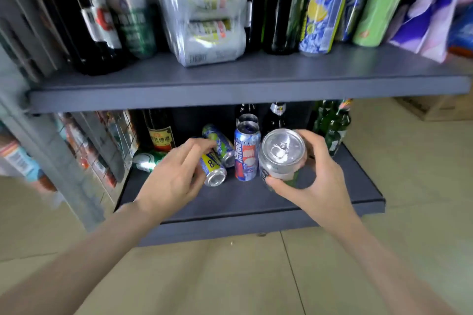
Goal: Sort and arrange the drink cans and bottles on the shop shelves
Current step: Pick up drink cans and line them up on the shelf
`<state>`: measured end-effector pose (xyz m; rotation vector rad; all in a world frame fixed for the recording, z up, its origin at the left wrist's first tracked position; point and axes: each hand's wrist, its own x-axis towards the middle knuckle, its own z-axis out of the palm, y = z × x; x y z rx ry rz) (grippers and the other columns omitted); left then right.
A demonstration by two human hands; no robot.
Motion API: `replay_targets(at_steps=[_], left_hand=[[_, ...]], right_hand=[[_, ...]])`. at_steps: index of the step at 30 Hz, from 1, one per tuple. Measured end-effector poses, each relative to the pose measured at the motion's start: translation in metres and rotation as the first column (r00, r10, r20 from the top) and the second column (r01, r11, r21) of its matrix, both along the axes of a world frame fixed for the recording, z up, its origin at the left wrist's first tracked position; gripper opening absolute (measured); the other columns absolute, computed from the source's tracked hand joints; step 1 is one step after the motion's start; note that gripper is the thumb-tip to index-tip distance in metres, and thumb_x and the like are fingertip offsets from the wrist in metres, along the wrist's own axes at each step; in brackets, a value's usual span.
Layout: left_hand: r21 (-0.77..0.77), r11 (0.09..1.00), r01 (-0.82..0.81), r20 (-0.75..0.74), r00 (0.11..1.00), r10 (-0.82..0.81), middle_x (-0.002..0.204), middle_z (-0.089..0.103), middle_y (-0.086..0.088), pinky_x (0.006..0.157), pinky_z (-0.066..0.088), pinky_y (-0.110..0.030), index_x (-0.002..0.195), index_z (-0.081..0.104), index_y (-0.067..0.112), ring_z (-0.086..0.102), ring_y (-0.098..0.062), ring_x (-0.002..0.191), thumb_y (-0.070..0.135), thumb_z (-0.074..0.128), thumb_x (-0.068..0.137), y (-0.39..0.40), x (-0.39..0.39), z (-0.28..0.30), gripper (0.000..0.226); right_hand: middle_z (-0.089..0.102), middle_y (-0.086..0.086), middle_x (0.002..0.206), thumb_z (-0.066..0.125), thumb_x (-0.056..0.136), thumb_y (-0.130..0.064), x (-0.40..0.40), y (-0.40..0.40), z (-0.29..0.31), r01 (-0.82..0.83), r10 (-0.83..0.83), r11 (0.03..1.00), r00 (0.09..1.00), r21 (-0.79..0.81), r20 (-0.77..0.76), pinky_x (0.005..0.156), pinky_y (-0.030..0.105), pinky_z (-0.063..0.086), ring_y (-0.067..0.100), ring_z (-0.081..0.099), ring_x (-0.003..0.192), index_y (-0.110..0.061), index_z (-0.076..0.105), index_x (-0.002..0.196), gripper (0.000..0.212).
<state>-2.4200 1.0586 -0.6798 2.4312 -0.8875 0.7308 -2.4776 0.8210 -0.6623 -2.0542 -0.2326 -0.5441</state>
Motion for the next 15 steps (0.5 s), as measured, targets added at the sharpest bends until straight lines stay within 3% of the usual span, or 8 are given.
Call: replay_targets(at_steps=[4,10,15], left_hand=[[0.035,0.998,-0.054,0.177,0.983,0.047,0.111,0.054,-0.008,0.084,0.037,-0.032,0.119,0.046,0.009,0.048,-0.025,0.095,0.01,0.041,0.075,-0.007,0.01,0.076,0.045],[-0.074,0.932,-0.354,-0.054,0.935,0.35,0.116,0.05,-0.014,0.084,0.037,-0.045,0.127,0.049,0.012,0.048,-0.036,0.098,0.006,0.05,0.073,-0.016,0.029,0.112,0.054],[-0.045,0.939,-0.341,-0.09,0.937,0.336,0.113,0.051,-0.012,0.087,0.035,-0.044,0.126,0.051,0.013,0.05,-0.034,0.097,0.002,0.052,0.077,-0.029,0.035,0.118,0.05]], right_hand=[[0.056,-0.019,0.113,0.079,0.06,-0.033,-0.006,-0.01,0.079,0.088,-0.088,0.996,0.991,0.004,0.098,0.084,0.008,0.04,-0.005,0.053,0.102,-0.038,0.041,0.115,0.067],[0.058,-0.001,0.116,0.084,0.064,-0.03,0.062,-0.022,0.159,0.337,-0.356,0.925,0.931,0.177,0.086,0.094,0.031,0.043,0.018,0.052,0.108,-0.02,0.043,0.123,0.072],[0.057,0.009,0.121,0.083,0.067,-0.023,0.11,-0.059,0.165,0.517,-0.516,0.833,0.854,0.199,-0.058,0.097,0.036,0.041,0.027,0.049,0.115,-0.013,0.042,0.124,0.072]])
